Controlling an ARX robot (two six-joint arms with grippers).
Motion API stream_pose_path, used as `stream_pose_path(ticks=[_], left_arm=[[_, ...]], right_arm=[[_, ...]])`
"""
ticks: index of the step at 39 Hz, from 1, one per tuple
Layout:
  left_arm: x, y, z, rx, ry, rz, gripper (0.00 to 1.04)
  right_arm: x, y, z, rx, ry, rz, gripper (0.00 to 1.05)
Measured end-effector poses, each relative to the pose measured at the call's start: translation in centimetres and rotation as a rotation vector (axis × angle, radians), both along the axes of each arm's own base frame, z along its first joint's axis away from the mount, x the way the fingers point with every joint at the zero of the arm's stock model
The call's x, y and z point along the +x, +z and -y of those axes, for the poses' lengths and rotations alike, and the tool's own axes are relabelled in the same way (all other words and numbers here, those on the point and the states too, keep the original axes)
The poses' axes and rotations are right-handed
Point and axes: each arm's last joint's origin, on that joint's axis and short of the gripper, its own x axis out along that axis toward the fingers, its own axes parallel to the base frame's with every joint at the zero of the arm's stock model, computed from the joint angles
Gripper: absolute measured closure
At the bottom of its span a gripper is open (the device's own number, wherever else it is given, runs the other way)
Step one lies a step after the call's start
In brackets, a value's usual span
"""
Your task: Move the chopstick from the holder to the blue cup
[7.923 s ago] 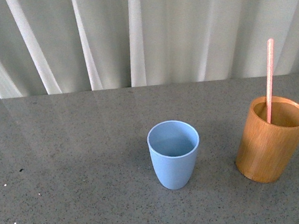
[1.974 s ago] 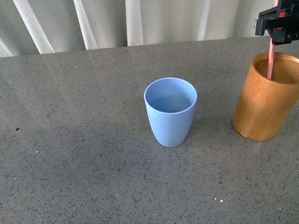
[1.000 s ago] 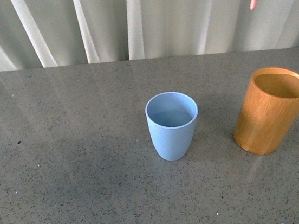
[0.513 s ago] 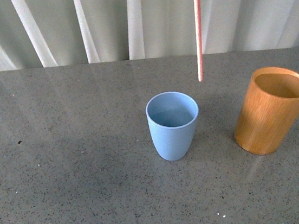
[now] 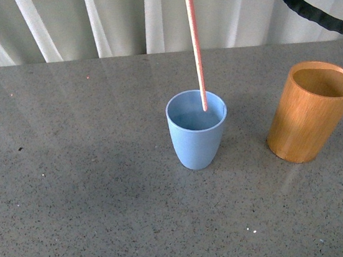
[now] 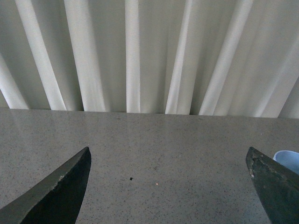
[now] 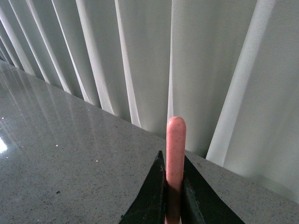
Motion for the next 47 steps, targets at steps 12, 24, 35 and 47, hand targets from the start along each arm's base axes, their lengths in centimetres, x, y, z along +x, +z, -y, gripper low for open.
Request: stream_pose_path(ticks=[12,24,35,47], left_arm=[[0.0,0.0,0.0,0.000,0.000,0.000,0.07],[0.0,0.0,0.0,0.000,0.000,0.000,0.07],[0.0,0.0,0.0,0.000,0.000,0.000,0.07],[0.0,0.0,0.0,0.000,0.000,0.000,0.07]], right_arm=[[0.7,-3.1,-0.5,-0.024,-0.036,-0.051,1.02],[1.0,-4.7,-0.1,-0.004,-0.104,-0.116,0.67],[-0.9,0.8,4.2,0.065,-0.242,-0.050,0.09],[-9.1,0.0,18.1,-0.081,-0.804,-0.212,0.10]])
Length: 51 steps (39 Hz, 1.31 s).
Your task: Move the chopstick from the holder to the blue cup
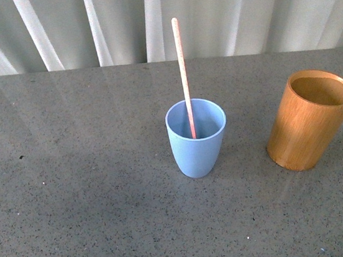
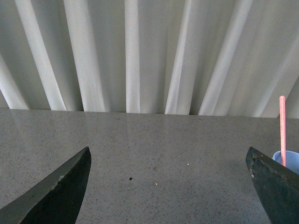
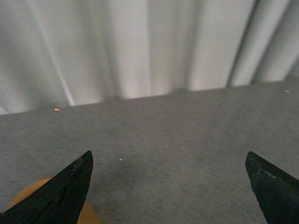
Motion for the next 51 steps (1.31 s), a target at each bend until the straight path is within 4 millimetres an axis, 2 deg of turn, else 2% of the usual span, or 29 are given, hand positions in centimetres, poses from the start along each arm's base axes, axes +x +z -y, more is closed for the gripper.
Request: stream_pose_path(ticks=[1,4,6,10,21,22,30,51], left_arm=[[0.0,0.0,0.0,0.000,0.000,0.000,0.07],[0.0,0.0,0.0,0.000,-0.002,0.000,0.07],[0.0,0.0,0.0,0.000,-0.001,0.000,0.07],[0.0,0.0,0.0,0.000,0.000,0.000,0.07],[0.0,0.0,0.0,0.000,0.000,0.000,0.07],[0.0,0.0,0.0,0.000,0.000,0.000,0.07],[0.0,0.0,0.0,0.000,-0.001,0.000,0.07],[0.0,0.0,0.0,0.000,-0.001,0.000,0.07]], right_arm=[[-0.3,-0.3,0.6,-0.009,-0.028,-0.014,0.10],[-0.3,-0.4,0.7,-0.013,-0.001,-0.008,0.11],[-0.6,-0.7,0.4,-0.006,0.100,0.107,0.20],[-2.5,-0.8,-0.1,-0.028,0.145,0.242,0.43],[-6.2,-1.9,-1.6,-0.030,0.147,0.242,1.02],[-6.4,-2.0,-1.6,-0.035,0.146,0.242,1.04],[-8.1,-3.3,-1.6,-0.033,0.143,0.234,1.04],[-10.4,-2.2,-1.6,-0.036,0.141,0.271,1.04]])
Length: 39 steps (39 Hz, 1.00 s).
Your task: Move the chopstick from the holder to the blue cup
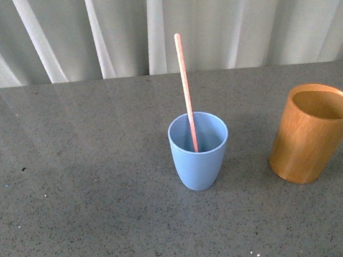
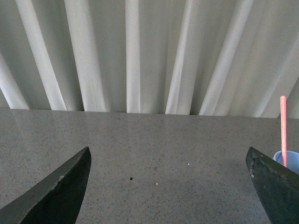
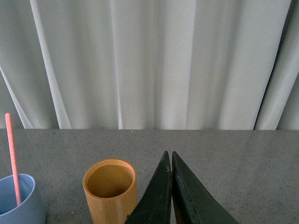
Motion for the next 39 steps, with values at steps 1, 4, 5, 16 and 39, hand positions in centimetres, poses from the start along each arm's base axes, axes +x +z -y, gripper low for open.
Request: stream_pose_path(ticks=[1,4,5,16,39], left_arm=[[0.0,0.0,0.0,0.000,0.000,0.000,0.07],[0.0,0.0,0.0,0.000,0.000,0.000,0.07],[0.0,0.0,0.0,0.000,0.000,0.000,0.07],[0.0,0.0,0.0,0.000,0.000,0.000,0.07],[0.0,0.0,0.0,0.000,0.000,0.000,0.07]], right_arm=[[-0.1,0.0,0.0,0.000,0.000,0.000,1.04],[-0.3,0.1,0.0,0.000,0.000,0.002,1.04],[-0.4,0.1,0.0,0.000,0.000,0.003,1.04],[-1.1,0.2,0.0,0.000,0.000,0.007,1.04],[-2.2,0.1,0.0,0.000,0.000,0.008,1.04]])
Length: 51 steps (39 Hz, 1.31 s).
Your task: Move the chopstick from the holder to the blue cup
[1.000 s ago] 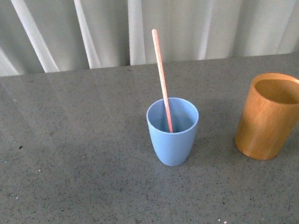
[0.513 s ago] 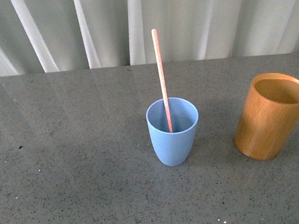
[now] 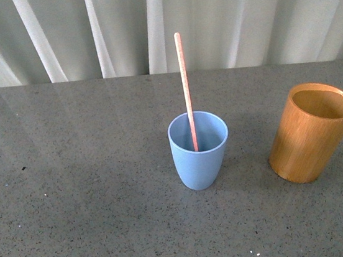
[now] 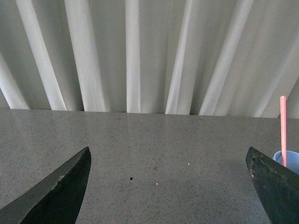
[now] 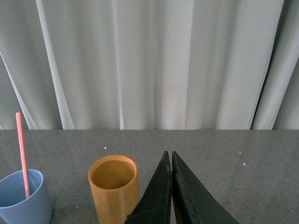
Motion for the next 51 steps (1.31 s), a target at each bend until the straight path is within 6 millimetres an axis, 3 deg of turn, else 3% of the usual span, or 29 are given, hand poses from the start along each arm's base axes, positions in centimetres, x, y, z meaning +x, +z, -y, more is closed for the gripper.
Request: stream_pose_path(ticks=[6,14,20,25,33,51], left_arm=[[0.0,0.0,0.0,0.000,0.000,0.000,0.07],[0.0,0.0,0.0,0.000,0.000,0.000,0.07],[0.0,0.0,0.0,0.000,0.000,0.000,0.07],[0.0,0.0,0.0,0.000,0.000,0.000,0.07],[0.0,0.0,0.0,0.000,0.000,0.000,0.07],[0.0,0.0,0.0,0.000,0.000,0.000,0.07]], right_arm=[[-1.1,-0.3,0.0,0.000,0.000,-0.005,1.04],[-1.1,-0.3,0.0,0.000,0.000,-0.007,1.04],[-1.1,-0.3,0.0,0.000,0.000,-0.007,0.71],[-1.1,-0.3,0.0,0.000,0.000,-0.007,0.52],[-1.2,-0.3,0.0,0.001,0.000,-0.006,0.08],[-1.2,-0.3,0.0,0.000,0.000,-0.006,0.10]])
